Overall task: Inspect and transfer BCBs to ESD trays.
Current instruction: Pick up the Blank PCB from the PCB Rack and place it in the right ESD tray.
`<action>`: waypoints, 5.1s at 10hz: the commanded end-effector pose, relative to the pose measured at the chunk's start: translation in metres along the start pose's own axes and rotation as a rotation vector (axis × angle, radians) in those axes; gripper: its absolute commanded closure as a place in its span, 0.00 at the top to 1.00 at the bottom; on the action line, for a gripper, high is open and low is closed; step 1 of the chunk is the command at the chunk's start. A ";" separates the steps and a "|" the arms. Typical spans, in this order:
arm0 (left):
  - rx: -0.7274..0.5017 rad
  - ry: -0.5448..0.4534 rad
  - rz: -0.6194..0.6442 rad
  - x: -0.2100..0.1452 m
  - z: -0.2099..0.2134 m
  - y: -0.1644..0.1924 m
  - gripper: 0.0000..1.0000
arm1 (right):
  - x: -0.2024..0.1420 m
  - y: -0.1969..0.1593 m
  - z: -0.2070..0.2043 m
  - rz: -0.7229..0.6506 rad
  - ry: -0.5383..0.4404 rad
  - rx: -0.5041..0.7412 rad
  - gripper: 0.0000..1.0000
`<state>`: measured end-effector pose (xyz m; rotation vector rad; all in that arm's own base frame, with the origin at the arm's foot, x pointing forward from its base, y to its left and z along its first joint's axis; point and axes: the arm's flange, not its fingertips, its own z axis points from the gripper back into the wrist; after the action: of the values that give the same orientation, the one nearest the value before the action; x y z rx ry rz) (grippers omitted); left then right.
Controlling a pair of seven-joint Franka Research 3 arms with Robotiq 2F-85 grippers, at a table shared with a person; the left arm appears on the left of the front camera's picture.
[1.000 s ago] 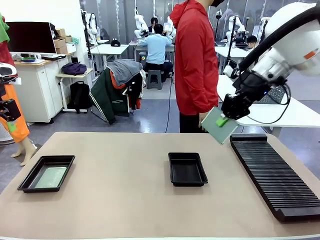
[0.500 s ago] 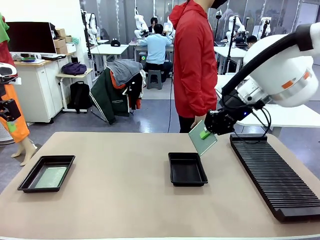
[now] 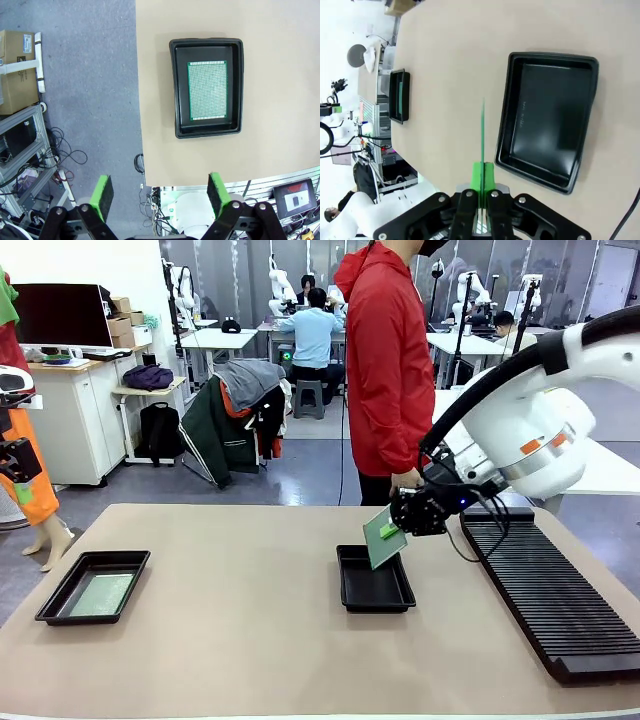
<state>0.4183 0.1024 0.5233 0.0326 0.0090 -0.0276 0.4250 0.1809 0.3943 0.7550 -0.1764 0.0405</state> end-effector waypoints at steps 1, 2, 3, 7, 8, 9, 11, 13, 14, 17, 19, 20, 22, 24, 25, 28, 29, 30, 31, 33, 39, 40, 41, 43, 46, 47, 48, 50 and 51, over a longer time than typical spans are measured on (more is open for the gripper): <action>0.002 -0.004 0.000 0.001 -0.001 0.001 1.00 | -0.004 -0.007 -0.025 0.007 -0.039 0.028 0.02; 0.002 -0.004 0.000 0.001 -0.001 0.001 1.00 | -0.003 -0.013 -0.033 -0.003 -0.046 0.032 0.02; 0.002 -0.004 0.000 0.001 -0.001 0.001 1.00 | -0.003 -0.020 -0.043 -0.010 -0.043 0.046 0.02; 0.002 -0.004 0.000 0.001 -0.001 0.001 1.00 | 0.001 -0.049 -0.076 -0.024 -0.046 0.075 0.02; 0.002 -0.004 0.000 0.001 -0.001 0.001 1.00 | 0.001 -0.055 -0.083 -0.026 -0.050 0.081 0.02; 0.002 -0.004 0.000 0.001 -0.001 0.001 1.00 | 0.001 -0.061 -0.089 -0.030 -0.059 0.082 0.02; 0.002 -0.004 0.000 0.001 -0.001 0.001 1.00 | 0.001 -0.072 -0.101 -0.035 -0.070 0.093 0.02; 0.002 -0.004 0.000 0.001 -0.001 0.001 1.00 | 0.001 -0.078 -0.109 -0.038 -0.079 0.103 0.02; 0.002 -0.004 0.000 0.001 -0.001 0.001 1.00 | 0.002 -0.080 -0.113 -0.037 -0.076 0.114 0.02; 0.002 -0.004 0.000 0.001 -0.001 0.001 1.00 | 0.003 -0.075 -0.098 -0.053 -0.037 0.093 0.02; 0.002 -0.004 0.000 0.001 -0.001 0.001 1.00 | 0.003 -0.075 -0.098 -0.053 -0.037 0.093 0.02; 0.002 -0.004 0.000 0.001 -0.001 0.001 1.00 | 0.003 -0.075 -0.098 -0.053 -0.037 0.093 0.02; 0.002 -0.004 0.000 0.001 -0.001 0.001 1.00 | 0.004 -0.076 -0.101 -0.048 -0.040 0.098 0.02; 0.002 -0.004 0.000 0.001 -0.001 0.001 1.00 | 0.013 -0.067 -0.093 -0.061 -0.032 0.068 0.22; 0.002 -0.004 0.000 0.001 -0.001 0.001 1.00 | 0.016 -0.063 -0.090 -0.061 -0.024 0.049 0.29; 0.002 -0.004 0.000 0.001 -0.001 0.001 1.00 | 0.024 -0.045 -0.079 -0.050 -0.005 -0.019 0.60; 0.002 -0.004 0.000 0.001 -0.001 0.001 1.00 | 0.030 -0.036 -0.074 -0.031 0.002 -0.095 0.68; 0.002 -0.004 0.000 0.001 -0.001 0.001 1.00 | 0.034 -0.031 -0.071 -0.023 0.015 -0.150 0.79; 0.002 -0.004 0.000 0.001 -0.001 0.001 1.00 | 0.040 -0.022 -0.069 0.000 0.035 -0.223 0.87; 0.002 -0.004 0.000 0.001 -0.001 0.001 1.00 | 0.045 -0.002 -0.059 0.014 0.055 -0.364 1.00; 0.002 -0.004 0.000 0.001 -0.001 0.001 1.00 | 0.042 0.026 -0.022 0.012 0.079 -0.590 1.00; 0.002 -0.004 0.000 0.001 -0.001 0.001 1.00 | 0.041 0.026 -0.018 0.015 0.083 -0.592 1.00; 0.002 -0.004 0.000 0.001 -0.001 0.001 1.00 | 0.041 0.025 -0.017 0.016 0.087 -0.596 1.00; 0.002 -0.004 0.000 0.001 -0.001 0.001 1.00 | 0.039 0.025 -0.019 0.019 0.084 -0.563 1.00; 0.002 -0.004 0.000 0.001 -0.001 0.001 1.00 | 0.039 0.025 -0.019 0.019 0.084 -0.563 1.00; 0.002 -0.004 0.000 0.001 -0.001 0.001 1.00 | 0.039 0.025 -0.019 0.019 0.084 -0.563 1.00; 0.002 -0.004 0.000 0.001 -0.001 0.001 1.00 | 0.039 0.025 -0.019 0.019 0.084 -0.563 1.00; 0.002 -0.004 0.000 0.001 -0.001 0.001 1.00 | 0.039 0.025 -0.019 0.019 0.084 -0.563 1.00; 0.002 -0.004 0.000 0.001 -0.001 0.001 1.00 | 0.039 0.025 -0.019 0.019 0.084 -0.563 1.00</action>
<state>0.4183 0.1023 0.5233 0.0326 0.0090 -0.0276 0.4642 0.2098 0.4040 0.1892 -0.1043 0.0365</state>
